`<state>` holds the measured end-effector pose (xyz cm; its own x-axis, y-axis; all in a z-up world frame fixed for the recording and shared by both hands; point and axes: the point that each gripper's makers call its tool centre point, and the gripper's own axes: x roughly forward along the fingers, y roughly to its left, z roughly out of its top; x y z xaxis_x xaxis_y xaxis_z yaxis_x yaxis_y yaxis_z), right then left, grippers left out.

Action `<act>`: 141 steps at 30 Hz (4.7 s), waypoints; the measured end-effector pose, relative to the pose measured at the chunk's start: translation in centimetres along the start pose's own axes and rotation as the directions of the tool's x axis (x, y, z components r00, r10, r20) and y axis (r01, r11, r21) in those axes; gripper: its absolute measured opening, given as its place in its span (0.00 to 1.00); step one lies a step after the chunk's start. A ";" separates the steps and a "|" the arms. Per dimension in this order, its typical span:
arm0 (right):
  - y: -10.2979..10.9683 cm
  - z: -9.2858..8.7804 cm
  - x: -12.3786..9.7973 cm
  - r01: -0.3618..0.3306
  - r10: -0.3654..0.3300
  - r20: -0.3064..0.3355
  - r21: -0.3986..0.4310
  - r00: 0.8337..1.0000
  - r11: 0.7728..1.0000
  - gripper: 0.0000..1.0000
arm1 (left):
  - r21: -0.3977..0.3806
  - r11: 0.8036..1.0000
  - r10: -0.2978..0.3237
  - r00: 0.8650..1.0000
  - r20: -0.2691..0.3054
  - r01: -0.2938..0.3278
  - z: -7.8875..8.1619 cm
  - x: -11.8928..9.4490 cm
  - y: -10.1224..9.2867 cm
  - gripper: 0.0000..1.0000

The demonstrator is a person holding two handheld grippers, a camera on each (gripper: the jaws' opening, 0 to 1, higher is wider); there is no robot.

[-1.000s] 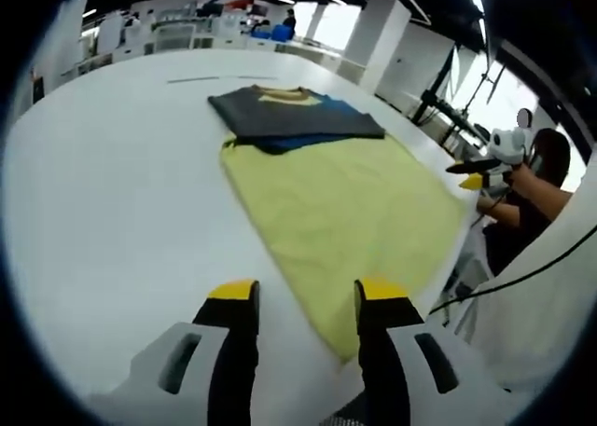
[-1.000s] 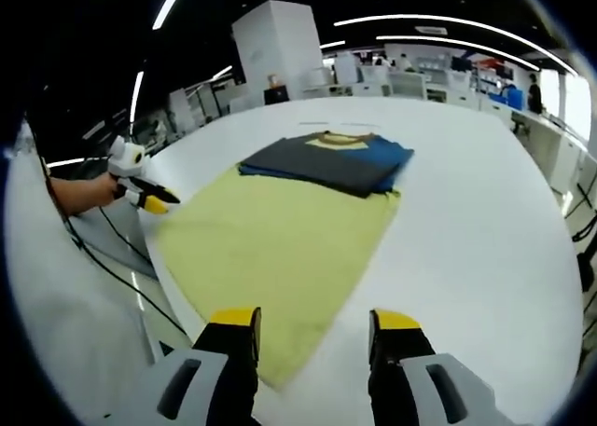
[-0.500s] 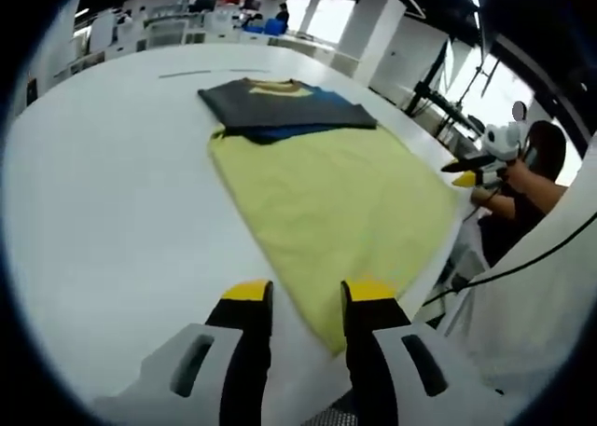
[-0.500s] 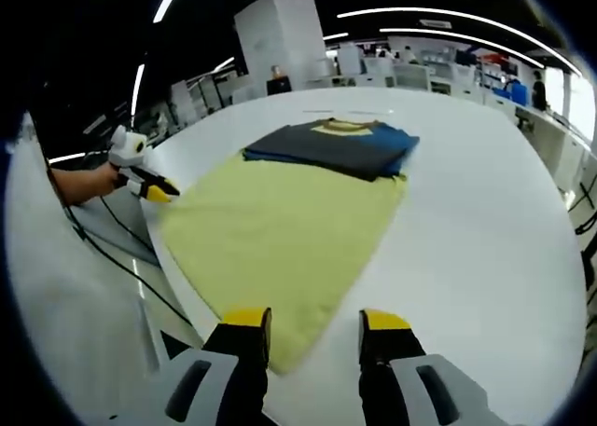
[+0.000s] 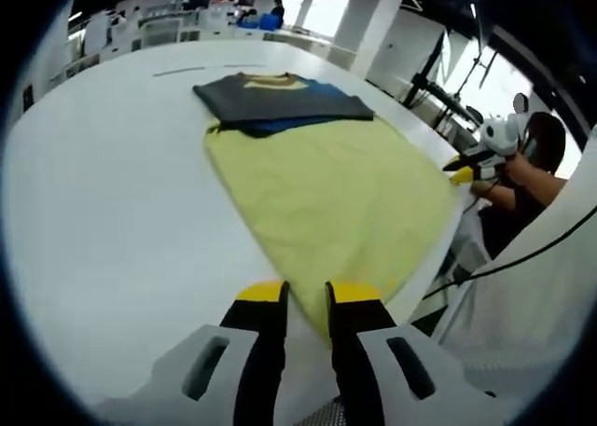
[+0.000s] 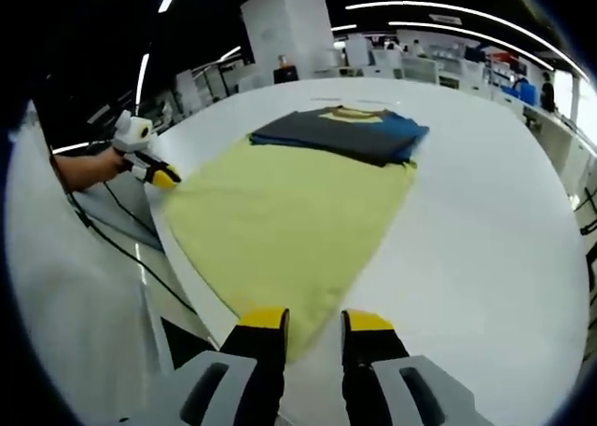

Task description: Fold the garment on the visible template until the final outline fits inside the template.

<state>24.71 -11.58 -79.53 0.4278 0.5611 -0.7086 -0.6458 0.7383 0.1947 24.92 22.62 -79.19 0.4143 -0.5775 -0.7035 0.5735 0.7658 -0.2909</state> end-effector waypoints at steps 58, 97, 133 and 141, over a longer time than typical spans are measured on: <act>-3.1 7.9 -2.0 0.054 -0.045 0.128 -0.063 0.991 0.997 0.00 | 0.082 0.996 0.014 0.989 0.150 -0.026 6.9 -2.1 0.5 0.00; -10.0 19.6 -0.9 0.148 -0.111 0.254 -0.134 0.961 0.980 0.00 | 0.115 0.983 0.099 0.941 0.325 -0.143 19.3 -1.3 6.3 0.00; -14.0 28.1 -0.2 0.215 -0.154 0.307 -0.177 0.939 0.960 0.00 | 0.170 0.963 0.131 0.915 0.383 -0.209 27.9 -0.9 10.2 0.00; -15.1 29.4 0.5 0.224 -0.162 0.308 -0.178 0.938 0.958 0.00 | 0.177 0.960 0.136 0.915 0.380 -0.216 29.3 0.0 11.6 0.00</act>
<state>53.26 -11.41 -62.90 0.7005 0.5214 -0.4873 -0.6355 0.7664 -0.0935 52.25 23.25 -63.55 0.7254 -0.5317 -0.4371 0.5861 0.8101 -0.0128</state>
